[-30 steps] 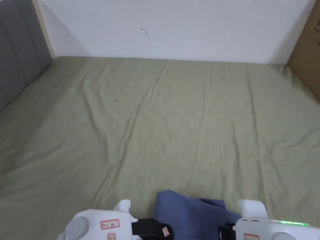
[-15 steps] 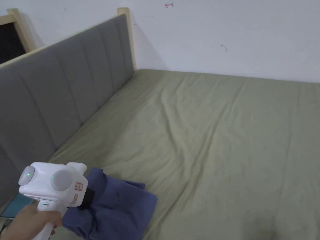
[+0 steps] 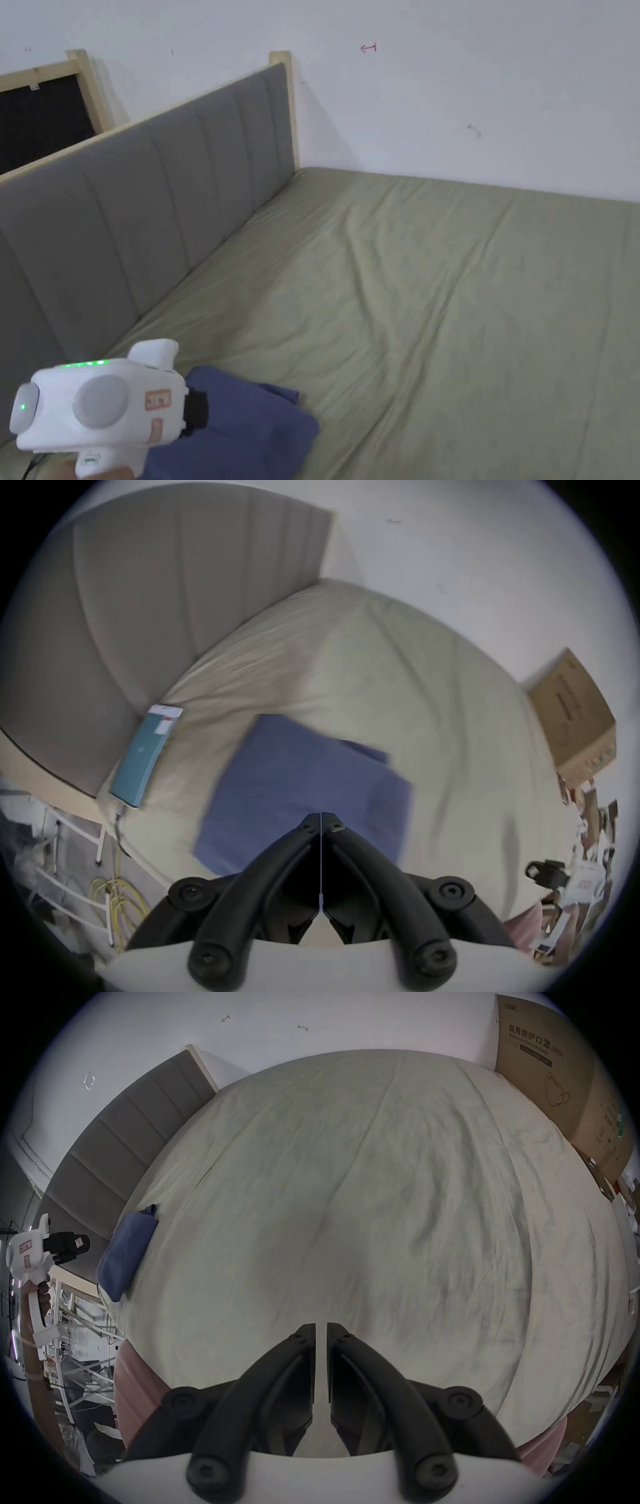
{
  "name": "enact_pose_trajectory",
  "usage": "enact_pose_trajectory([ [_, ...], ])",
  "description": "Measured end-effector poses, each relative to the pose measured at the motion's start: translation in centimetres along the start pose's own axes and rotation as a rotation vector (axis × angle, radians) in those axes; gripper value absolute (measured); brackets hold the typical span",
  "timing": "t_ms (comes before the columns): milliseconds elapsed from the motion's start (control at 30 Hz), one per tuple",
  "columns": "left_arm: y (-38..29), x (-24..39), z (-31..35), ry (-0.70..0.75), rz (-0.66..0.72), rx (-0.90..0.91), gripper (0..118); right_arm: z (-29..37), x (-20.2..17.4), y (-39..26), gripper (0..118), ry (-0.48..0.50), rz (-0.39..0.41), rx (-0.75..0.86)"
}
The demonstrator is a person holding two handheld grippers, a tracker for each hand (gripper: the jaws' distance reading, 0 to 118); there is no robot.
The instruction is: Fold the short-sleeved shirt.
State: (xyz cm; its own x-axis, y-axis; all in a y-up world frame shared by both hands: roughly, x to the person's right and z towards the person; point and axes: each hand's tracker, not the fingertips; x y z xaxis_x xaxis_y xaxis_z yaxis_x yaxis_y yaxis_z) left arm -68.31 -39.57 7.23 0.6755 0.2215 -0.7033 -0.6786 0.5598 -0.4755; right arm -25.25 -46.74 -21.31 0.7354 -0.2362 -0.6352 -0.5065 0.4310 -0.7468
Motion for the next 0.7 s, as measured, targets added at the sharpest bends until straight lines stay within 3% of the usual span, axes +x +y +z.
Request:
enact_pose_trajectory([
  [133,-2.9,7.4,1.9,-0.018,-0.075,0.078,0,1.2,0.0,0.1,8,0.011,0.017,0.048],
  [300,-6.7,15.0,2.2,0.003,-0.116,0.163,0,4.0,-0.7,0.6,8,-0.063,0.078,0.19],
  [367,-7.7,17.7,2.8,0.044,-0.202,0.232,0,5.6,-0.9,0.9,8,-0.098,0.082,0.27],
  [500,-8.4,21.2,5.6,0.047,-0.145,0.409,0,9.5,-1.3,1.6,8,-0.179,0.097,0.461],
  [600,-8.5,23.2,7.6,0.045,-0.161,0.526,0,12.7,-1.2,2.3,8,-0.203,0.057,0.615],
  [700,-8.4,25.1,9.2,0.06,-0.245,0.601,0,15.7,-1.8,2.2,8,-0.318,0.081,0.762],
])
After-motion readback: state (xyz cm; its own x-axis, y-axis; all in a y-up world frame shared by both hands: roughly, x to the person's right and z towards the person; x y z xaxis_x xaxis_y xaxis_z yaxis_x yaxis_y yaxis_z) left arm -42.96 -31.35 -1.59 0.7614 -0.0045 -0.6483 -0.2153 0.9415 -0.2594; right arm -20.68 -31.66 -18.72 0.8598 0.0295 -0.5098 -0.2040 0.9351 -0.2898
